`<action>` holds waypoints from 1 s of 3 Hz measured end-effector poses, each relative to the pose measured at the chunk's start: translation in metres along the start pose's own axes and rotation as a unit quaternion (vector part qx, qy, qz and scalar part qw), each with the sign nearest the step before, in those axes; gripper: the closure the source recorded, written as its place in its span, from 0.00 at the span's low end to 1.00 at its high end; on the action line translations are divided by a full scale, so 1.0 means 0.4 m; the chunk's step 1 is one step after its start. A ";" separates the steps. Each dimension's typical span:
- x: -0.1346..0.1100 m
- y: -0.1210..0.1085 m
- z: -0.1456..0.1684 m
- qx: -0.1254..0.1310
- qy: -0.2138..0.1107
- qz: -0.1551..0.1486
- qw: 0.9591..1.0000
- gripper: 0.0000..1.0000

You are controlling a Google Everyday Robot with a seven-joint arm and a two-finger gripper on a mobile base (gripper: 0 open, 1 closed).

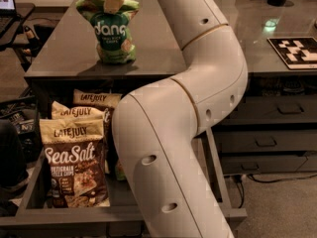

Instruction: Pick green rice chip bag from top drawer and place on counter

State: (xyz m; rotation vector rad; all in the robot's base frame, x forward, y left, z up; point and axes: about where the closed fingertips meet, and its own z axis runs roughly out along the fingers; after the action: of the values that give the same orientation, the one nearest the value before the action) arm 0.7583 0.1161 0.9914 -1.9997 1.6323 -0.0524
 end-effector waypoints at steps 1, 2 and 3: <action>0.000 0.000 0.000 0.000 0.000 0.000 1.000 0.59; 0.000 0.000 0.000 0.000 0.000 0.000 1.000 0.36; 0.000 0.000 0.000 0.000 0.000 0.000 1.000 0.13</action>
Offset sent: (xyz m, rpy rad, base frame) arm 0.0000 0.0000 0.0000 0.0000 0.0000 0.0000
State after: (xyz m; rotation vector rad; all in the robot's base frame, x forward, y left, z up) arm 0.7583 0.1162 0.9914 -1.9996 1.6323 -0.0524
